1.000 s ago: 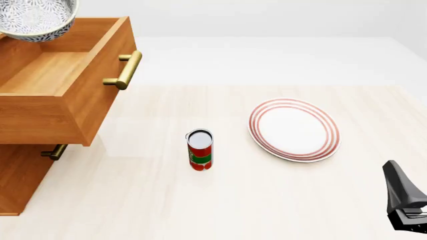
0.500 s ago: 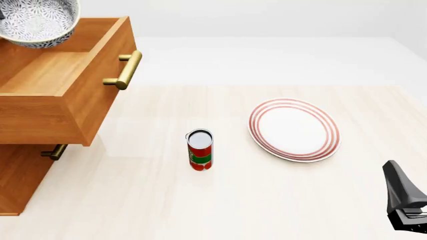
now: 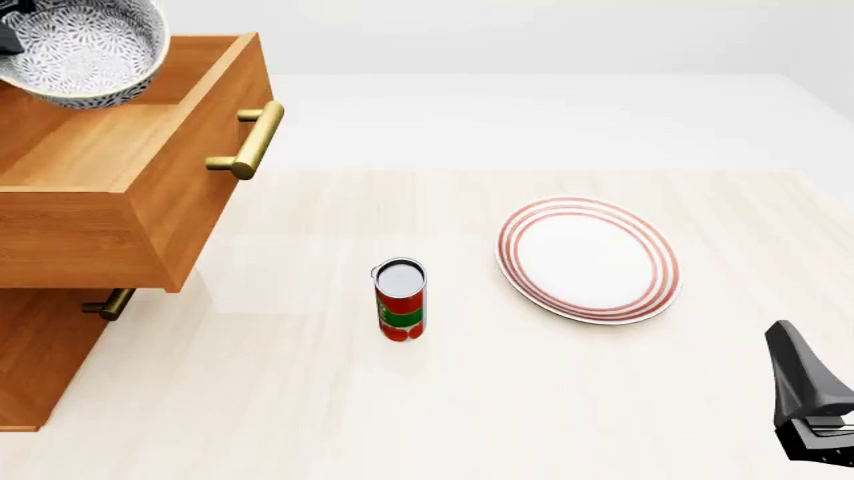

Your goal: Put the bowl in the top drawer of the cabinet.

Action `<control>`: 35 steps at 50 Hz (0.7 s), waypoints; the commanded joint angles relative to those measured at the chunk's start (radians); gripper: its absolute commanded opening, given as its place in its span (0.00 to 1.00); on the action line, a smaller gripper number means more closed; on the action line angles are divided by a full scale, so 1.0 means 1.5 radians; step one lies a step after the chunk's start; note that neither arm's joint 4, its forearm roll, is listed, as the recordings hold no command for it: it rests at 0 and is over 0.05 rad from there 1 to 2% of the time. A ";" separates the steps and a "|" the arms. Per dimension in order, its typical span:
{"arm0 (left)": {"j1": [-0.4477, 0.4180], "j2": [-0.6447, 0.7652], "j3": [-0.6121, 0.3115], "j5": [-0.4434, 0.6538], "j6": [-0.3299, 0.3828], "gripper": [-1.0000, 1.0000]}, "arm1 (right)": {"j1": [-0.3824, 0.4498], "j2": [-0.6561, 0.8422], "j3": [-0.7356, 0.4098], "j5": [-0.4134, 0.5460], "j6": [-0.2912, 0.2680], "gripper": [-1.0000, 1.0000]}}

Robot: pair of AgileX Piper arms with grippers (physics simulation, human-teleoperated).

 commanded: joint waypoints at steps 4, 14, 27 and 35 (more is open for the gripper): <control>0.000 0.012 -0.005 -0.005 0.010 0.00 | 0.000 0.000 0.000 0.000 0.000 1.00; -0.002 0.025 -0.016 -0.005 0.015 0.00 | 0.000 0.000 0.000 0.000 0.000 1.00; -0.001 0.040 -0.009 -0.017 0.017 0.00 | 0.000 0.000 0.000 0.000 0.000 1.00; -0.001 0.046 -0.004 -0.023 0.018 0.00 | 0.000 0.000 0.000 0.000 0.000 1.00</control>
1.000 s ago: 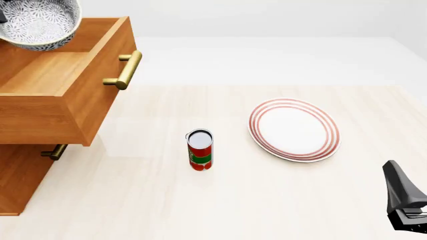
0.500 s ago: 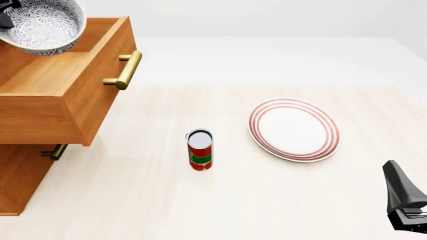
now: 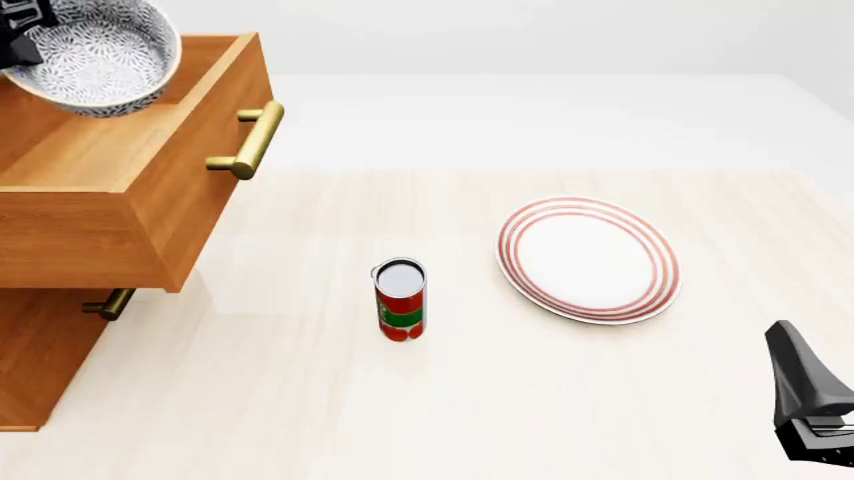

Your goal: Put the bowl in the top drawer of the cabinet.

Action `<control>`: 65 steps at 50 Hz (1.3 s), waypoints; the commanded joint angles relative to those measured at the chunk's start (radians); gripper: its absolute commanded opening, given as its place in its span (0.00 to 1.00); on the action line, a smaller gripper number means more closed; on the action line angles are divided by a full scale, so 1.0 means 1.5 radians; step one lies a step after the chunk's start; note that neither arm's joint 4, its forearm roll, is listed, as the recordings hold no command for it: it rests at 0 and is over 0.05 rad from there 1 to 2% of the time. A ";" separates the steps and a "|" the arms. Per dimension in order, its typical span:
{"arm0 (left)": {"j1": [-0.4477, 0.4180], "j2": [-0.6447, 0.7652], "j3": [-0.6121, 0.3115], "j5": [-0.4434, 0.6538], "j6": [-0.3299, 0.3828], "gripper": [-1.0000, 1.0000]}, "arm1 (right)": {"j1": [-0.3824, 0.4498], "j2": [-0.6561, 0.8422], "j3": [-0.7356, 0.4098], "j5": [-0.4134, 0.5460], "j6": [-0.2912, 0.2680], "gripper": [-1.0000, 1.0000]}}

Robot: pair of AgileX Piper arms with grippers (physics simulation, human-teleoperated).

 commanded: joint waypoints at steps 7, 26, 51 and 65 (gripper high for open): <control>0.004 0.011 0.006 -0.012 0.005 0.00 | 0.000 0.000 0.000 0.000 0.000 1.00; 0.001 0.031 -0.006 -0.016 0.009 0.00 | 0.000 0.000 0.000 0.000 0.000 1.00; 0.004 0.047 0.009 -0.034 0.011 0.00 | 0.000 0.000 0.000 0.000 0.000 1.00; 0.004 0.046 0.022 -0.041 0.010 0.00 | 0.000 0.000 0.000 0.000 0.000 1.00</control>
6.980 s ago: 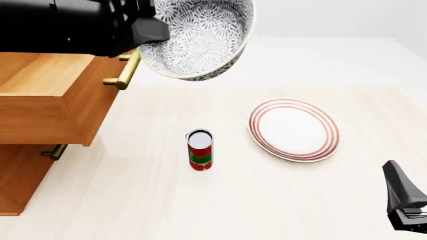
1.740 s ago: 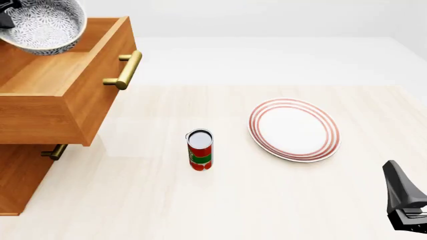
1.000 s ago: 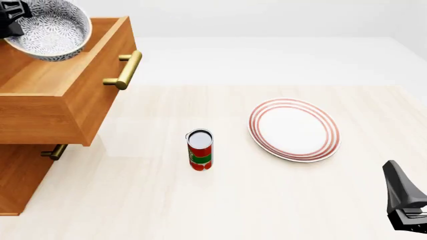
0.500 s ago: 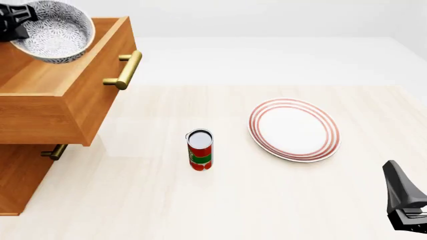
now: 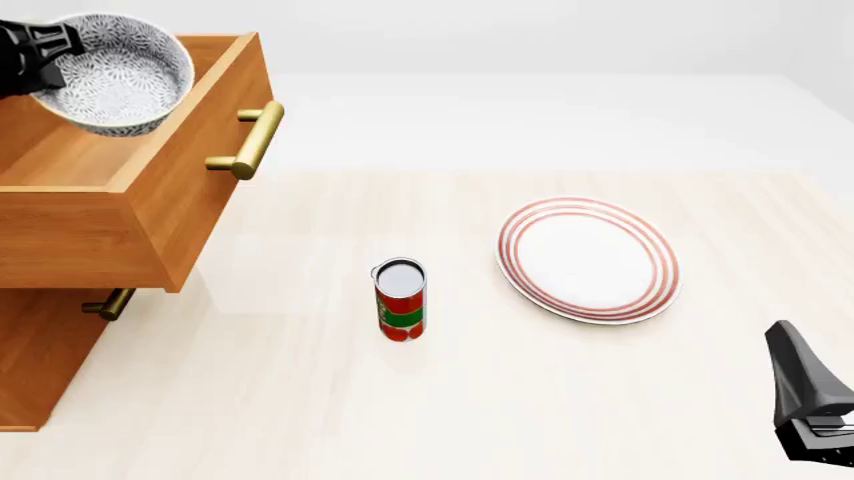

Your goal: Put the bowl in the top drawer of the cabinet.

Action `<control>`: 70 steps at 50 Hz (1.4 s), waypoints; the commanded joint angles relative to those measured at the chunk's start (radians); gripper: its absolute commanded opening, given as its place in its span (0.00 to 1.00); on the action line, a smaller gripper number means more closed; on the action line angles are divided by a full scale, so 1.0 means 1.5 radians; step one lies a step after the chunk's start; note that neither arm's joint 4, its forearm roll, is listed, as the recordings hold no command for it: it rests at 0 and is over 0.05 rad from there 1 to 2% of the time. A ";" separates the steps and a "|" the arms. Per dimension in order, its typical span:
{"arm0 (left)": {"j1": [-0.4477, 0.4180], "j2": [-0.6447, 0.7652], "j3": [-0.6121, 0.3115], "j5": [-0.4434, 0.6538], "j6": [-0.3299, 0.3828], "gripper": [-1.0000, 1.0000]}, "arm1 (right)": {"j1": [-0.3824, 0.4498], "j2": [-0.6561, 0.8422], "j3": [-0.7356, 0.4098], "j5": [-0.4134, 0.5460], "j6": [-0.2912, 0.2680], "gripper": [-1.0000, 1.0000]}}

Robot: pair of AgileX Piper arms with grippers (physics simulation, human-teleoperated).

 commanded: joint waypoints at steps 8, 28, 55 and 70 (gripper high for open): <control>0.002 0.007 0.005 -0.012 0.002 0.00 | 0.000 0.000 0.000 0.000 0.000 1.00; 0.004 0.013 0.020 -0.022 0.005 0.00 | 0.000 0.000 0.000 0.000 0.000 1.00; 0.008 0.019 0.030 -0.028 0.013 0.00 | 0.000 0.000 0.000 0.000 0.000 1.00; 0.013 0.020 0.029 -0.026 0.029 1.00 | 0.000 0.000 0.000 0.000 0.000 1.00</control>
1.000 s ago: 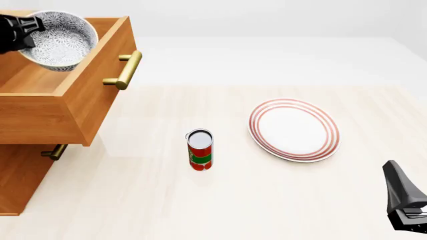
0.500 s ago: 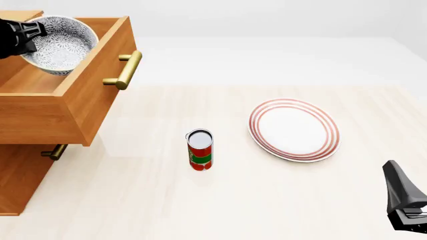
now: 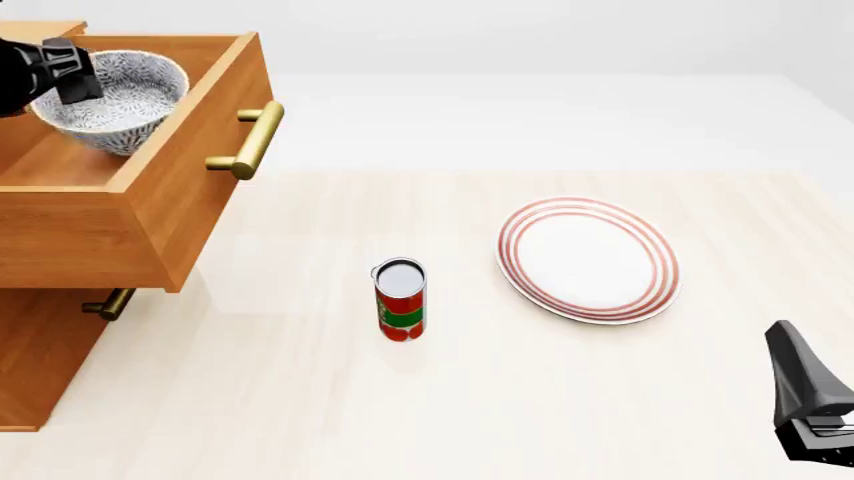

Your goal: Put the bowl in the top drawer of the cabinet.

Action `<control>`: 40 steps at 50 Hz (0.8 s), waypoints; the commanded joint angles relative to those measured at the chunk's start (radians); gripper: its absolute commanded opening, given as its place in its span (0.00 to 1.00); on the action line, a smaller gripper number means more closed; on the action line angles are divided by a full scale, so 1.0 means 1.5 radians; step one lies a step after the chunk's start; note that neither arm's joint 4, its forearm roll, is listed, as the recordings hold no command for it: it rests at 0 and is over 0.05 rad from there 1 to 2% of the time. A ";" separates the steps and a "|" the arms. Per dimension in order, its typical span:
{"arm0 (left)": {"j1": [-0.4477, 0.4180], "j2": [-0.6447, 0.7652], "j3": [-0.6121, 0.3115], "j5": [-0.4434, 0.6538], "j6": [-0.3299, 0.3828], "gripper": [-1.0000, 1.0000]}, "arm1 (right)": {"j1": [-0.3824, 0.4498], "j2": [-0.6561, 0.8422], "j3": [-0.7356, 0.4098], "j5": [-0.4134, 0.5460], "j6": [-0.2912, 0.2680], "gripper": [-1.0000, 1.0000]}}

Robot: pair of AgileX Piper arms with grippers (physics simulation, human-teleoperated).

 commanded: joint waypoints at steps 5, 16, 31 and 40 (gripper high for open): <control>0.006 -0.003 -0.004 0.008 0.012 1.00 | 0.000 0.000 0.000 0.000 0.000 1.00; 0.002 -0.021 -0.010 0.020 0.017 1.00 | 0.000 0.000 0.000 0.000 0.000 1.00; -0.013 -0.075 -0.019 0.048 0.016 1.00 | 0.000 0.000 0.000 0.000 0.000 1.00; -0.029 -0.125 -0.025 0.077 0.010 1.00 | 0.000 0.000 0.000 0.000 0.000 1.00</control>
